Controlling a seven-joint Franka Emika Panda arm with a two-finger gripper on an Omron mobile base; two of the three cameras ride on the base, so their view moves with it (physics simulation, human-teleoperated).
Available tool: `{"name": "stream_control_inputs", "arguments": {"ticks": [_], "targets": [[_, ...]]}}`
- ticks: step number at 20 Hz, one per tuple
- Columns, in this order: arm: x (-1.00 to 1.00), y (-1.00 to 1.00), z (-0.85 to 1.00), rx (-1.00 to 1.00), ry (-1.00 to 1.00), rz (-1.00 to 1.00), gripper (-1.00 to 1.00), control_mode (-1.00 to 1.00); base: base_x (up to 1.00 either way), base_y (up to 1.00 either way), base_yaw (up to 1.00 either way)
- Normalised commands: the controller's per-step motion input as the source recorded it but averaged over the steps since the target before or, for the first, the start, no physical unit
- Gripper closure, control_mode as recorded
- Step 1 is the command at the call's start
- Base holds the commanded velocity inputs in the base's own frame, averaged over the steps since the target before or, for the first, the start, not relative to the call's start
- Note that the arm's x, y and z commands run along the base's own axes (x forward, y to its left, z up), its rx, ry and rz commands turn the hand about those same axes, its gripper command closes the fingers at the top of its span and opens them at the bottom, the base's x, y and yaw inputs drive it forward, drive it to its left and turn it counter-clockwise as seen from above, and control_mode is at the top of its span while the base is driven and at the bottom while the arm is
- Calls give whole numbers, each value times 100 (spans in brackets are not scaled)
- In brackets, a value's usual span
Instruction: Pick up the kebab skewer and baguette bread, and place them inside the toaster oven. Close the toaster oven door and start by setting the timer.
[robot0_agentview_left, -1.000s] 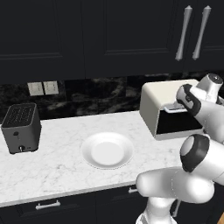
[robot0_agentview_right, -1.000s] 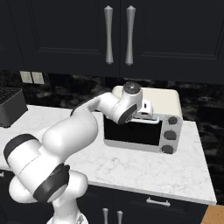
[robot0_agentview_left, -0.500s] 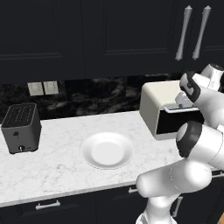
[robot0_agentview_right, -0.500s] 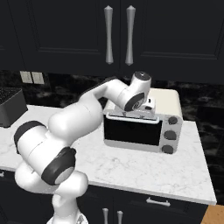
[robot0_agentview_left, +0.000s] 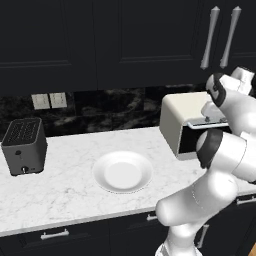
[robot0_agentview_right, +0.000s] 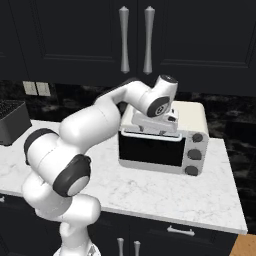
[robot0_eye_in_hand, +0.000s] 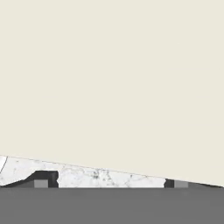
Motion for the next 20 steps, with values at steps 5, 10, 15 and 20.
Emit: {"name": "stream_control_inputs", "arguments": {"ticks": [5,10,15,20], "targets": [[0,40,-34,-4,-27,0,-100,-100,0,0,0],[18,32,-6,-1,-17,0,-100,-100,0,0,0],[2,0,51,0,-1,0,-100,-100,0,0,0],[-8,0,46,-1,-12,0,-100,-100,0,0,0]]}}
